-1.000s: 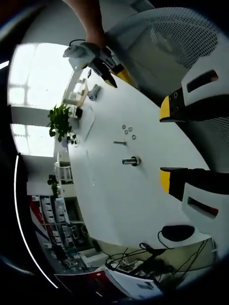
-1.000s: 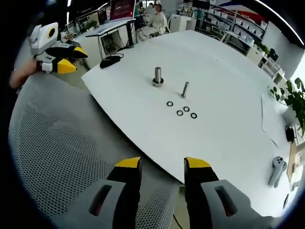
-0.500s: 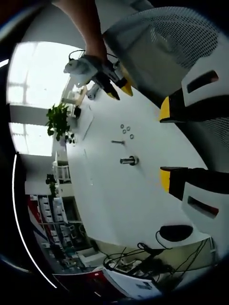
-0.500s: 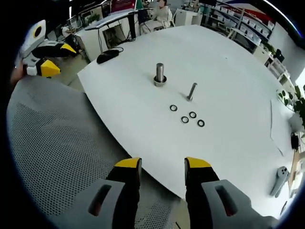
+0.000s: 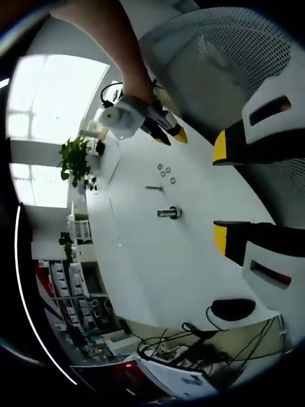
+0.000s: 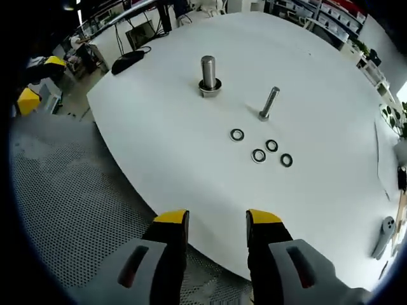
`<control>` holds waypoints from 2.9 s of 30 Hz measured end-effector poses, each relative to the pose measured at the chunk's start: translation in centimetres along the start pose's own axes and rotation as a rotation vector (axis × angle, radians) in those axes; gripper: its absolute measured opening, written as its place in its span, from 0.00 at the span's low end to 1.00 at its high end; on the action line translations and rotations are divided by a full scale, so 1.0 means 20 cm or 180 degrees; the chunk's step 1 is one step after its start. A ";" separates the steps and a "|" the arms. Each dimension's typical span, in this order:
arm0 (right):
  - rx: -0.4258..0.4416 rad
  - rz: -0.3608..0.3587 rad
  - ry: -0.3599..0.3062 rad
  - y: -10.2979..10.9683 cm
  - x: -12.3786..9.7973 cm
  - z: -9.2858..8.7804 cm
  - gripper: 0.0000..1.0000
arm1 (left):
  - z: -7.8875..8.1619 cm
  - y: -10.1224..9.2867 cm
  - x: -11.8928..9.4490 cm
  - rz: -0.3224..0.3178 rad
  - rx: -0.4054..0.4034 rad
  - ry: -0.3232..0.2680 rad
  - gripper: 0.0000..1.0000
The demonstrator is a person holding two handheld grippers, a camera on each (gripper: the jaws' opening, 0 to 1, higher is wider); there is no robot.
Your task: Place the washer onto the threaded stud by aligning its center hole with the stud, sliding it down to the base, and recovering from edge contact or off-axis alignment until the washer reaches the visible bottom stop.
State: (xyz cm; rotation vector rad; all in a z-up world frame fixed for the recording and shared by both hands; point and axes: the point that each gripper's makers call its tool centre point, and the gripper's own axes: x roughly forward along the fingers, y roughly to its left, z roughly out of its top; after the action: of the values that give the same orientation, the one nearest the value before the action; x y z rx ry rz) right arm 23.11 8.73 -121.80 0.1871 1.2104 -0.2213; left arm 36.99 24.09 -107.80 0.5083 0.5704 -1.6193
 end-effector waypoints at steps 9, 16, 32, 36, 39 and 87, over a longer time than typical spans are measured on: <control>-0.0188 -0.0047 0.0137 -0.03 0.06 0.01 0.38 | -0.01 0.00 0.01 -0.0003 -0.0029 0.0042 0.32; -0.0043 -0.0031 0.0099 -0.06 0.11 0.04 0.38 | -0.02 0.01 0.01 0.0010 -0.0054 0.0053 0.32; -0.0260 -0.0097 0.0042 -0.14 0.17 0.11 0.37 | -0.04 0.01 0.04 0.0029 -0.0002 0.0136 0.31; -0.0332 -0.0135 0.0046 -0.15 0.16 0.12 0.36 | -0.05 0.01 0.04 0.0032 -0.0013 0.0145 0.31; -0.0237 -0.0170 0.0005 -0.14 0.11 0.13 0.35 | -0.05 0.01 0.03 0.0047 -0.0006 0.0159 0.31; -0.1933 0.0312 0.0801 -0.23 0.19 0.22 0.15 | -0.08 0.02 0.04 0.0054 -0.0079 0.0238 0.29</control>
State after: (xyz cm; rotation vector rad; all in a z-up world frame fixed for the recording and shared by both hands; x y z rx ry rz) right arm 27.26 2.95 -124.04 -0.2629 1.4602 0.2664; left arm 37.26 24.51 -109.49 0.5557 0.6396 -1.5804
